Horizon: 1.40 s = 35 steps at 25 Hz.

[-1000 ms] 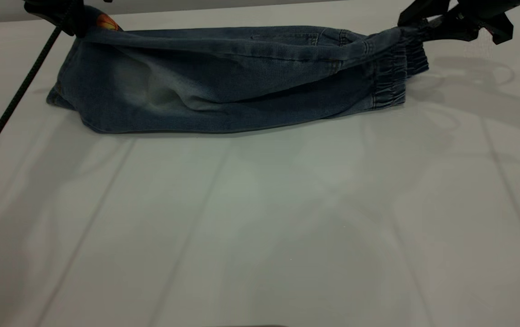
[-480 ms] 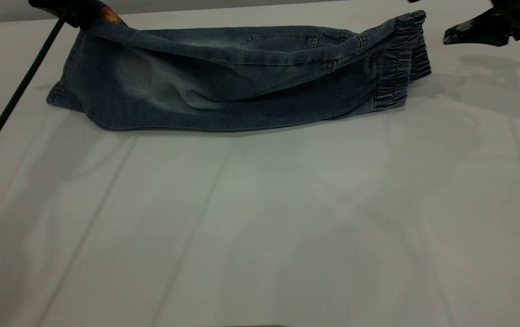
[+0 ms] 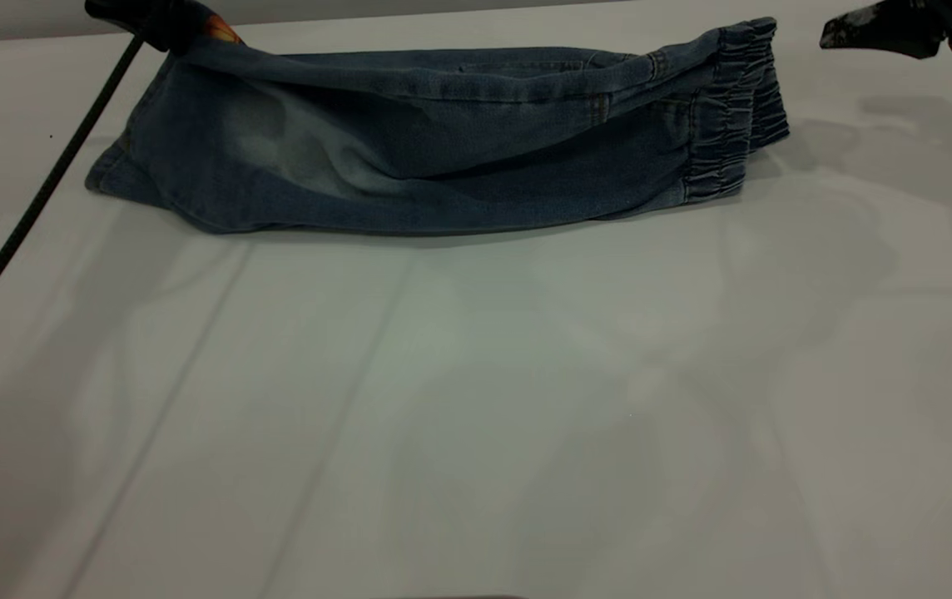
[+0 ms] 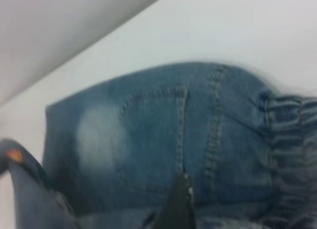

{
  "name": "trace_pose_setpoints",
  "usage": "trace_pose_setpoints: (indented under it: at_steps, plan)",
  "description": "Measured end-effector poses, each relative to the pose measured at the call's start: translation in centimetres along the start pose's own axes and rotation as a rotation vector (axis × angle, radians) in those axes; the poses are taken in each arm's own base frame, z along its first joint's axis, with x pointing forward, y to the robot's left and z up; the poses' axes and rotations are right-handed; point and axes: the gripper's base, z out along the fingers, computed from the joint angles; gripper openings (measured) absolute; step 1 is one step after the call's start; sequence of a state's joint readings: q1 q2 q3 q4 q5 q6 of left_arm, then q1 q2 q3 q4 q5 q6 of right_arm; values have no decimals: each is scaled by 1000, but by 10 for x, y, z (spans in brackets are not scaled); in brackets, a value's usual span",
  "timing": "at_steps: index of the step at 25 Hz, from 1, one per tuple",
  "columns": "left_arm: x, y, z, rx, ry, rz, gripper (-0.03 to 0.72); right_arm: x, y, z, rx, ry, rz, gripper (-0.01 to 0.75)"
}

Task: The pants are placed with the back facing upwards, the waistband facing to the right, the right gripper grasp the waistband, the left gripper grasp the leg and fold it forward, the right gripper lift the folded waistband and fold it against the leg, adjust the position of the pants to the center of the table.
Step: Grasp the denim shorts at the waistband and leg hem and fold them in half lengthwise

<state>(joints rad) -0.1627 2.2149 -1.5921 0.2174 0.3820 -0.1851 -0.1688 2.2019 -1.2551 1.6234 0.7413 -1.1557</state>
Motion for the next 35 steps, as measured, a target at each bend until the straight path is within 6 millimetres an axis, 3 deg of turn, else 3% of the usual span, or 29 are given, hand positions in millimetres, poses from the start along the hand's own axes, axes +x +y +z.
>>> trace_pose_setpoints:
  at_steps: [9,12,15,20,23,29,35]
  plan:
    - [-3,0,0,0,-8,-1,55,26,-6,-8,12,317,-106,584]
    - [-3,0,0,0,-9,-1,55,39,6,-4,-51,416,-133,584]
    - [-3,0,0,0,-10,-1,55,53,25,13,-63,451,-184,584]
    - [-3,0,0,0,-9,-1,55,67,50,47,17,350,-277,584]
    - [-2,0,0,0,-8,-1,55,58,55,57,50,188,-255,584]
    - [-4,0,0,2,-27,4,55,30,61,58,30,-17,-171,583]
    - [-8,1,0,-7,-68,47,76,30,60,57,33,-15,-182,561]
